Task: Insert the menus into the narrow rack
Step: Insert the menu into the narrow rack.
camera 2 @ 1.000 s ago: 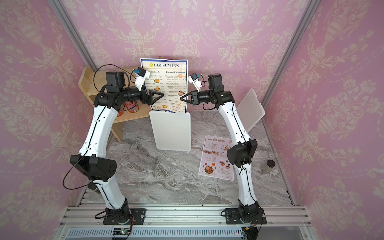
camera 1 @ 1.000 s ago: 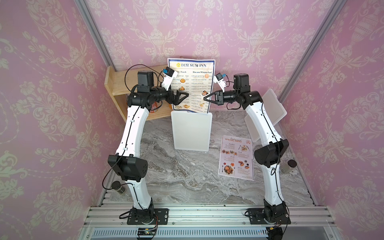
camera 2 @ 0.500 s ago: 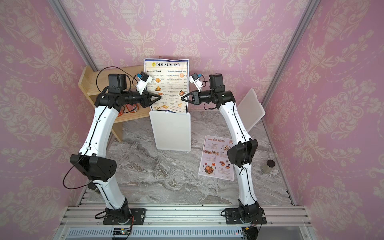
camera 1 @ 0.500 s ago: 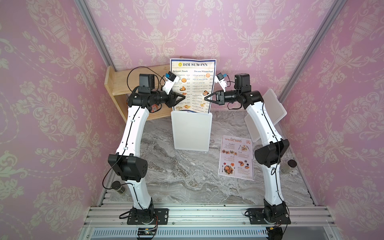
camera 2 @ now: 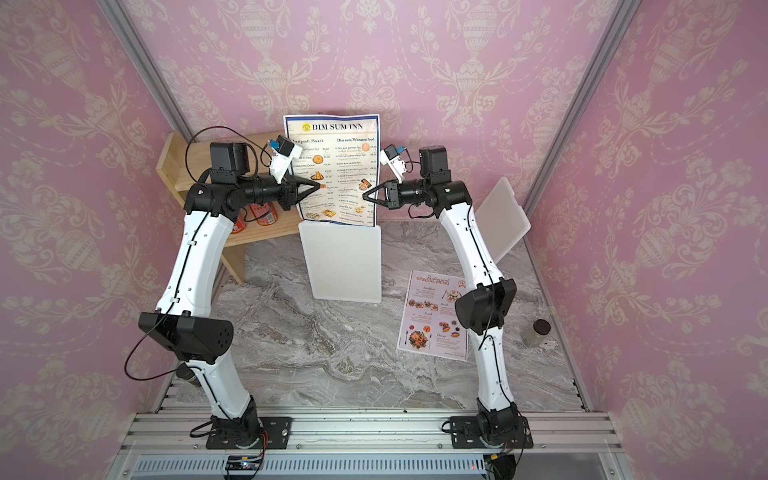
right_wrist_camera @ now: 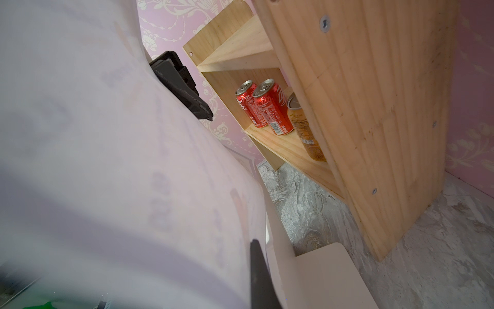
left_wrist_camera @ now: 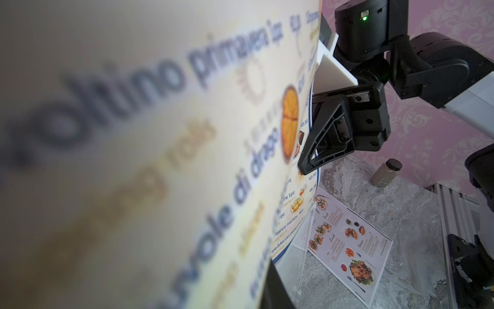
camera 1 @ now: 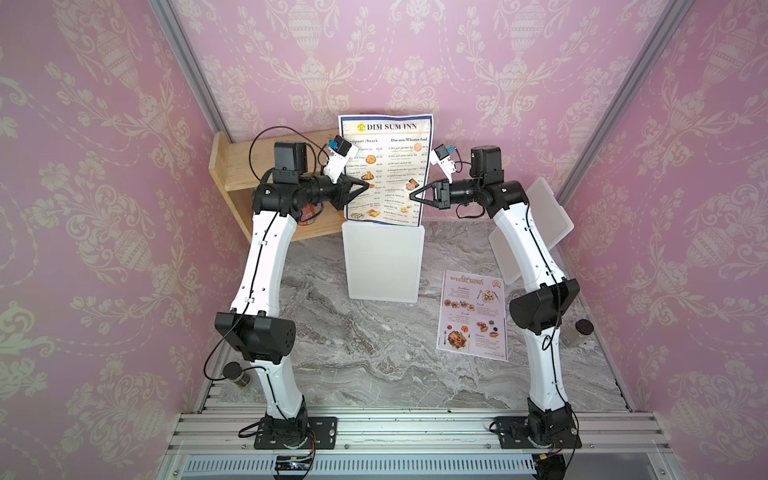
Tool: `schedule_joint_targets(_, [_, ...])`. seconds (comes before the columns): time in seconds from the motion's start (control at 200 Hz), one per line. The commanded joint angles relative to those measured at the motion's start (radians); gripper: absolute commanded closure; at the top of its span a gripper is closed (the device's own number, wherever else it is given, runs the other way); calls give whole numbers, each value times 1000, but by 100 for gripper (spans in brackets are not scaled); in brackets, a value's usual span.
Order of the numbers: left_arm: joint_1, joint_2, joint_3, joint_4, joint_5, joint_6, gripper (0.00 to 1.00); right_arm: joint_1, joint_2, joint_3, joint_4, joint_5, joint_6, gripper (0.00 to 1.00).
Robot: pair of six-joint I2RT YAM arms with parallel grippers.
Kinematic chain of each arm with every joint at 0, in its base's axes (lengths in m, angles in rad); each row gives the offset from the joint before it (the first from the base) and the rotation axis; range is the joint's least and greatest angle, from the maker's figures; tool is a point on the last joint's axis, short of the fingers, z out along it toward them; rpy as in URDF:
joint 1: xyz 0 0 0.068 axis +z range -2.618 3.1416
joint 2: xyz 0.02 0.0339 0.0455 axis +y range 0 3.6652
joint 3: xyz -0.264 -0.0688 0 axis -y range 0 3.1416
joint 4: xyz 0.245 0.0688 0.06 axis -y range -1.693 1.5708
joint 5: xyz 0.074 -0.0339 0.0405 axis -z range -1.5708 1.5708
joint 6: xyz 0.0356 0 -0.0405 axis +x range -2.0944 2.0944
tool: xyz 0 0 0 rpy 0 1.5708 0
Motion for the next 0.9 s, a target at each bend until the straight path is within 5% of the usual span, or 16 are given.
schedule_joint_targets(0.0, [-14,2,24,6,14,-40,92,-5,-24,-16,2,-23,5,100])
schedule_joint_targets(0.18, [-27,10,40,50,18,-106,100,-6,-25,-13,3,-27,5,100])
schedule_joint_targets(0.61, [-30,17,41,45,-14,-130,100,-11,-52,-72,-13,-10,-32,100])
schedule_joint_targets(0.8, [-31,24,41,37,-30,-118,44,-11,-51,-74,-17,1,-36,100])
schedule_joint_targets(0.891, [-31,24,41,31,-34,-111,36,-10,-51,-76,-18,6,-38,100])
